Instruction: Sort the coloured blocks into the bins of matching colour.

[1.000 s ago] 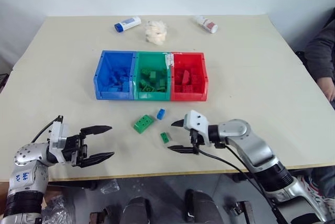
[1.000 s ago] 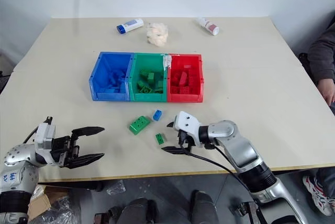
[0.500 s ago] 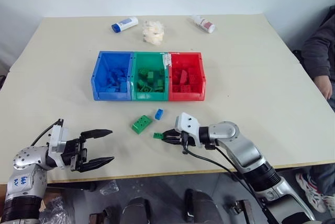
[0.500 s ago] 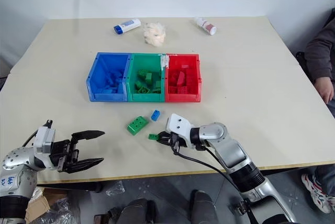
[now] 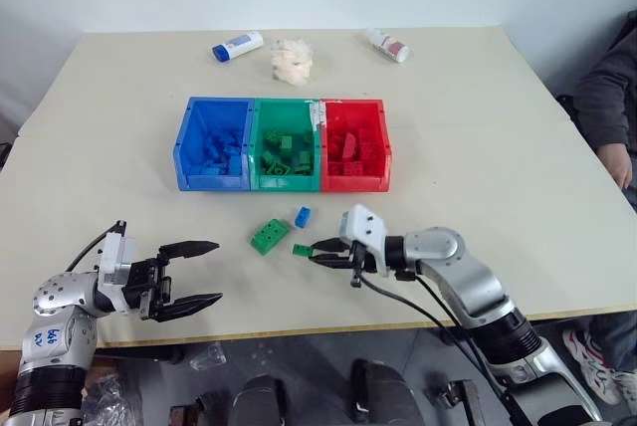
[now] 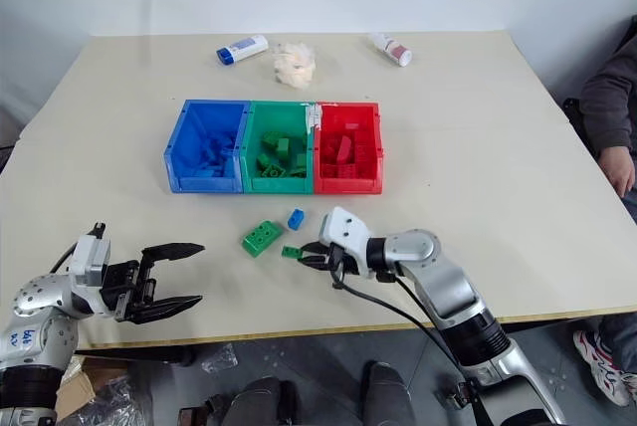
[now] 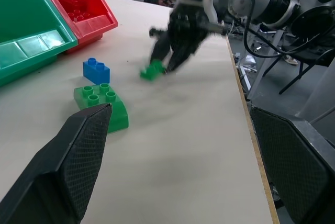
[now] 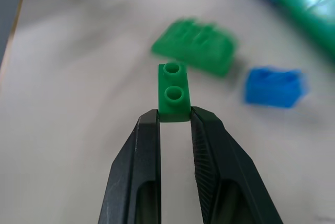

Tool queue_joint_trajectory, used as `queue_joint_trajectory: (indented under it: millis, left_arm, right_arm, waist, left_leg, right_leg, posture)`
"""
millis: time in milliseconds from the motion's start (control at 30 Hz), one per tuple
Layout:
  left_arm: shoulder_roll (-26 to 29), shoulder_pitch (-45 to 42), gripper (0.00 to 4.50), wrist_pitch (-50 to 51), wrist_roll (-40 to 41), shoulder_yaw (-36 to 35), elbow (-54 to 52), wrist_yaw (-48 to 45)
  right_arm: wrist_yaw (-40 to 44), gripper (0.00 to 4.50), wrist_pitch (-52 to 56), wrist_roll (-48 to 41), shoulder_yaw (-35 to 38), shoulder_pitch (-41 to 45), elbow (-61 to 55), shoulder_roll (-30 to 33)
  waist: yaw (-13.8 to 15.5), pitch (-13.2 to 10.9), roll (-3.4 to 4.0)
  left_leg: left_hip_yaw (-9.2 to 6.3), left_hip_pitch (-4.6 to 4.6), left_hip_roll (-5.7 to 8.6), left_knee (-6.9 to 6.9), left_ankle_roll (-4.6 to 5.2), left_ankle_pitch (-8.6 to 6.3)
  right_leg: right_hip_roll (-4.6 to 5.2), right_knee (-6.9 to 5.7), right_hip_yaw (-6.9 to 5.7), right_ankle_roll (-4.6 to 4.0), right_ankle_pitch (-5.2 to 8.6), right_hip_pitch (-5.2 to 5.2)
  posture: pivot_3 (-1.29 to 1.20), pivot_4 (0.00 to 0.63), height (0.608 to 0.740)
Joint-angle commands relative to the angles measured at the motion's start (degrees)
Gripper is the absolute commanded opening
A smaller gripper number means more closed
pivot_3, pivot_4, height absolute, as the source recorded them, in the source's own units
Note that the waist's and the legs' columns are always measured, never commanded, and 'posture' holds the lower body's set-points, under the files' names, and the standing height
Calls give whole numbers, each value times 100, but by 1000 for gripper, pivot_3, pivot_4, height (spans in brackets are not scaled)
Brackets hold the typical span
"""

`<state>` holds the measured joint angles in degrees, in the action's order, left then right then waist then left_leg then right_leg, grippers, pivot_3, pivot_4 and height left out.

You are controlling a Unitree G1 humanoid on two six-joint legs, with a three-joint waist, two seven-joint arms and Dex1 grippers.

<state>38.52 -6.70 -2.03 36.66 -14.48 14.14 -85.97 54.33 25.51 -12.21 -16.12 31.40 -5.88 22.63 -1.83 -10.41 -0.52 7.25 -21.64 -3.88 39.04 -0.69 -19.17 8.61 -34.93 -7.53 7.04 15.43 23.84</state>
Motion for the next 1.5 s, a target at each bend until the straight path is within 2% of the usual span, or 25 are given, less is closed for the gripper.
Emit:
queue_joint_trajectory:
  millis: [33,200,300,400,467,600,767,900,1167,1300,1500]
  left_arm:
    - [-41,-118,4500,-78,-17,13,31,-167]
    - [-144,-264,4500,-101,-94,98,98,-86]
    - [-240,-342,4500,-110,-131,158,81,-21]
    - [-264,-368,4500,-86,-159,176,79,21]
    - [-281,-389,4500,-87,-170,183,87,40]
    - [-304,-418,4500,-94,-204,190,110,91]
    - [-326,-465,4500,-93,-270,189,158,188]
    - [-329,-451,4500,-109,-396,129,168,455]
    - [-104,256,4500,-90,-360,-354,-311,926]
    - [42,812,4500,4,-279,-711,-732,1116]
    - [60,1285,4500,151,-340,-973,-1295,1609]
  right_arm:
    - [-340,431,-87,-87,323,600,259,-311]
    - [-1041,431,-740,283,485,1796,1951,-991]
    - [-1355,1421,-1130,454,523,2332,2987,-1314]
    - [-1404,2386,-1429,559,518,2425,3315,-1379]
    - [-1390,3041,-1514,546,532,2413,3350,-1392]
    - [-894,4380,-1252,334,514,1986,2581,-1077]
    - [-2,4450,-925,-56,475,1277,1410,-428]
    - [985,4450,-869,-546,639,310,400,543]
    - [1803,4450,-966,-1082,1356,-933,-61,1819]
    - [1827,4450,-976,-1173,1563,-1151,-5,2001]
    - [1750,4450,-985,-1178,1562,-1060,89,1885]
  waist:
    - [-6,0,0]
    - [-36,0,0]
    - [-57,0,1]
    - [-56,0,0]
    - [-68,0,0]
    - [-118,0,0]
    - [-120,0,0]
    - [-89,0,0]
    - [-69,0,-1]
    - [-51,0,0]
    - [23,0,0]
  left_leg:
    - [-1,0,-1,0,-2,1]
    - [6,-1,-5,-2,-9,4]
    - [13,-3,-4,-5,-9,3]
    - [15,-30,-4,-5,-9,4]
    - [15,-64,-3,3,-9,4]
    - [15,-67,-3,2,-10,4]
    - [15,-66,-3,4,-10,5]
    - [12,-64,-3,4,-9,5]
    - [20,-54,-4,6,-9,5]
    - [22,-52,-5,7,-7,5]
    - [22,-48,-7,8,-7,5]
  right_leg:
    - [-1,-4,0,-2,1,2]
    - [-4,-17,1,-10,6,13]
    - [-4,-18,2,-10,6,17]
    - [-4,-18,2,-10,6,44]
    - [-4,-21,2,-7,4,75]
    - [-4,-19,0,-7,4,77]
    - [-4,-18,2,-4,3,74]
    - [-4,-17,1,-4,3,72]
    - [-4,-19,10,-2,1,70]
    - [-3,-17,12,-3,1,70]
    - [-3,-19,15,-6,-1,70]
  posture:
    - [0,150,740]
    - [0,150,740]
    - [0,150,740]
    - [0,150,740]
    - [0,150,740]
    - [0,150,740]
    - [0,150,740]
    - [0,150,740]
    - [0,150,740]
    - [0,150,740]
    - [0,150,740]
